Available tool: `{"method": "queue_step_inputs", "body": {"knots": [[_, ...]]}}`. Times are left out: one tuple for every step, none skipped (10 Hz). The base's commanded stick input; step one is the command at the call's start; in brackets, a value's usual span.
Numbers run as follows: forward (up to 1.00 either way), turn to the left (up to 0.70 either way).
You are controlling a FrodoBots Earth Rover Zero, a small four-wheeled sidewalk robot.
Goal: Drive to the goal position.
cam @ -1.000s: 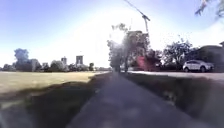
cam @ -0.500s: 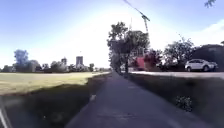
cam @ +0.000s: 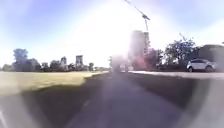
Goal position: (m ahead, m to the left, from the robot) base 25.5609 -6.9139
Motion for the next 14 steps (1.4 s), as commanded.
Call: {"method": "queue_step_inputs", "body": {"knots": [[1.0,0.0],[1.0,0.0],[1.0,0.0],[1.0,0.0],[1.0,0.0],[1.0,0.0],[1.0,0.0],[1.0,0.0],[1.0,0.0],[1.0,0.0],[1.0,0.0],[1.0,0.0],[1.0,0.0],[1.0,0.0]]}}
